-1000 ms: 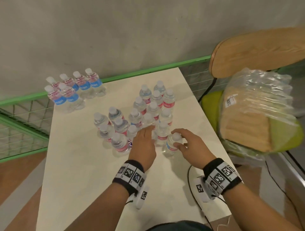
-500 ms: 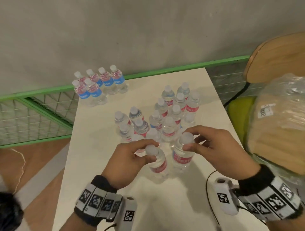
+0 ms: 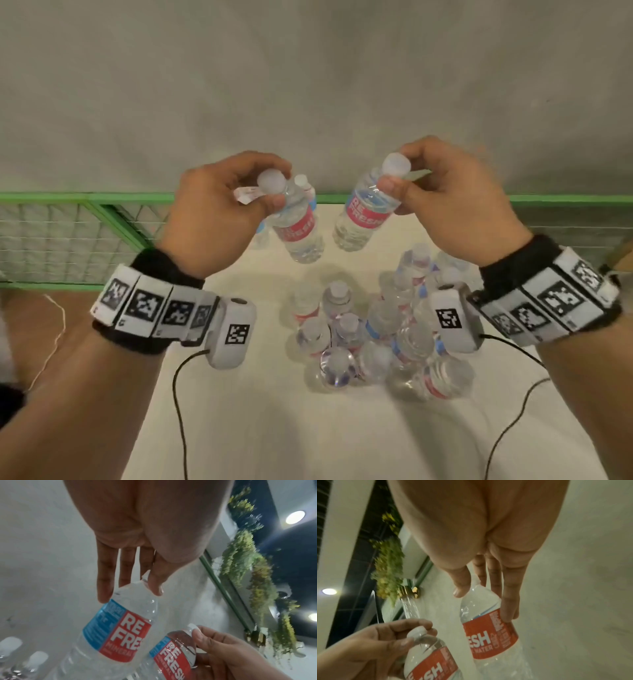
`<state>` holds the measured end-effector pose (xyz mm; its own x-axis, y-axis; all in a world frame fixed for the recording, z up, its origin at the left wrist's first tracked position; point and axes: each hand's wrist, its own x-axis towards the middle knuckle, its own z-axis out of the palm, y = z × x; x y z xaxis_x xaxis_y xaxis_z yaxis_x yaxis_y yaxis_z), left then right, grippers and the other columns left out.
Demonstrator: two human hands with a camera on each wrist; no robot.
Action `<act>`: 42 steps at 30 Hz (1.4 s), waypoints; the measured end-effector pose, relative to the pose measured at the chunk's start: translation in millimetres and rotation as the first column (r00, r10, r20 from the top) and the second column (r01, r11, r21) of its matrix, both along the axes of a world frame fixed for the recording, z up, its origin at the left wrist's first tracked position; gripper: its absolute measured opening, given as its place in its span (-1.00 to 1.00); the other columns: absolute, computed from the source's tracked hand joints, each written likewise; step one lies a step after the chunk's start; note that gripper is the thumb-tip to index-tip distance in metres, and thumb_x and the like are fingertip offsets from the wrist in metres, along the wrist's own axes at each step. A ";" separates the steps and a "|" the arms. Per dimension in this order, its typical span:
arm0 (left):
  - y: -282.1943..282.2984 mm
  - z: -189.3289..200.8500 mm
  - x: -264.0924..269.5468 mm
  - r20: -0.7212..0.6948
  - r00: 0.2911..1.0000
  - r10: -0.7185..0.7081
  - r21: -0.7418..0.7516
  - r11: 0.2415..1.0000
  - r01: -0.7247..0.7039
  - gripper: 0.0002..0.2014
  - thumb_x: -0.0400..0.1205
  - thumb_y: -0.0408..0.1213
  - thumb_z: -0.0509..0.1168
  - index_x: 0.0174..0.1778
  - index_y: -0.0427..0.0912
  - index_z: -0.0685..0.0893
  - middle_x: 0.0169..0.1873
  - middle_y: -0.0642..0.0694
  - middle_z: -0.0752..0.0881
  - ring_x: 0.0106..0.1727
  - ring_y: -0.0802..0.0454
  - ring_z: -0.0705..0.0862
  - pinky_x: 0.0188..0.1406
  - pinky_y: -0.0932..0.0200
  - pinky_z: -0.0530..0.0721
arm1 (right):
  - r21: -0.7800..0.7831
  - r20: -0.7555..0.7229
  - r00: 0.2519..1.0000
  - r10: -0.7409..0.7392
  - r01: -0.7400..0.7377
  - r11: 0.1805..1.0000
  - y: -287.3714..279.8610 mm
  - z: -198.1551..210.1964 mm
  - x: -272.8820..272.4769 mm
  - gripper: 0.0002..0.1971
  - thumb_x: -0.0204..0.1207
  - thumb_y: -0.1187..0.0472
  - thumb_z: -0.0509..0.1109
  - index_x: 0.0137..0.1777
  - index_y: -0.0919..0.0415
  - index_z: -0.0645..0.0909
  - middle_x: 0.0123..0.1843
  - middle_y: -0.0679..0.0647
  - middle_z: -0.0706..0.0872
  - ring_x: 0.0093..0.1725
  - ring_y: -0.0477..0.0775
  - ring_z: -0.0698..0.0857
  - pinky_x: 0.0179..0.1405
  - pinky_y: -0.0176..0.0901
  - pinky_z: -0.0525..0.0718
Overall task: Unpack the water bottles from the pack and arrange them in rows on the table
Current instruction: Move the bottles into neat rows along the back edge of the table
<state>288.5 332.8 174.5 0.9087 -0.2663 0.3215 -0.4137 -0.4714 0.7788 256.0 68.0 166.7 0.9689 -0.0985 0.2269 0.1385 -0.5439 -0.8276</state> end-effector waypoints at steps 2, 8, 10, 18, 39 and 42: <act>-5.9 -16.3 33.4 -0.035 0.999 -0.002 0.058 0.998 0.004 -0.73 0.48 -0.39 0.50 0.06 -0.01 0.76 -0.02 0.14 0.81 0.03 0.14 0.77 0.15 0.02 0.73 | -0.093 -0.036 0.999 -0.007 0.004 0.996 0.5 -19.6 40.3 -0.78 0.45 -0.06 0.50 0.01 -0.04 0.60 -0.03 -0.11 0.75 -0.18 0.01 0.78 -0.05 0.06 0.76; -32.6 -92.0 113.3 -0.115 0.989 -0.089 0.396 0.909 0.128 -0.75 0.48 -0.30 0.54 0.05 -0.02 0.77 0.00 -0.03 0.61 -0.07 0.03 0.65 0.03 0.14 0.58 | -0.492 -0.309 0.951 -0.031 -0.131 0.861 6.1 -82.2 111.8 -0.65 0.43 -0.02 0.54 0.03 0.21 0.61 -0.06 0.14 0.74 -0.03 0.20 0.69 -0.03 -0.03 0.67; -40.5 -114.8 127.9 -0.135 0.984 -0.120 0.483 0.859 0.171 -0.72 0.48 -0.35 0.52 0.08 -0.04 0.76 0.02 -0.08 0.57 -0.02 -0.04 0.59 0.04 0.13 0.51 | -0.540 -0.388 0.920 -0.052 -0.182 0.822 5.1 -99.2 121.2 -0.65 0.46 0.00 0.51 0.05 0.27 0.62 -0.03 0.19 0.74 -0.03 0.23 0.68 -0.08 -0.07 0.64; -73.5 -160.8 162.8 -0.158 0.976 -0.149 0.583 0.784 0.214 -0.64 0.50 -0.42 0.48 0.20 -0.10 0.69 0.10 -0.07 0.51 0.07 -0.08 0.58 0.01 0.19 0.42 | -0.659 -0.462 0.884 -0.070 -0.289 0.694 -1.4 -123.4 159.0 -0.63 0.50 0.00 0.42 0.09 0.31 0.65 0.01 0.22 0.74 0.02 0.24 0.69 -0.06 -0.04 0.69; -105.3 -158.1 219.2 -0.038 0.994 -0.099 0.604 0.791 0.102 -0.61 0.45 -0.51 0.47 0.17 -0.11 0.72 0.16 -0.09 0.58 0.11 -0.11 0.64 0.13 0.09 0.63 | -0.642 -0.385 0.910 -0.152 -0.146 0.753 2.3 -137.1 219.2 -0.65 0.47 0.16 0.45 0.19 0.28 0.50 0.10 0.23 0.62 -0.15 0.19 0.53 -0.21 -0.17 0.49; -104.1 -158.6 218.0 -0.059 0.989 -0.139 0.616 0.774 0.145 -0.59 0.42 -0.55 0.45 0.13 -0.08 0.71 0.15 -0.08 0.54 0.09 -0.10 0.63 0.09 0.08 0.64 | -0.653 -0.391 0.908 -0.150 -0.159 0.741 2.3 -136.3 219.7 -0.70 0.50 0.17 0.41 0.16 0.29 0.52 0.04 0.20 0.59 -0.17 0.18 0.54 -0.23 -0.18 0.47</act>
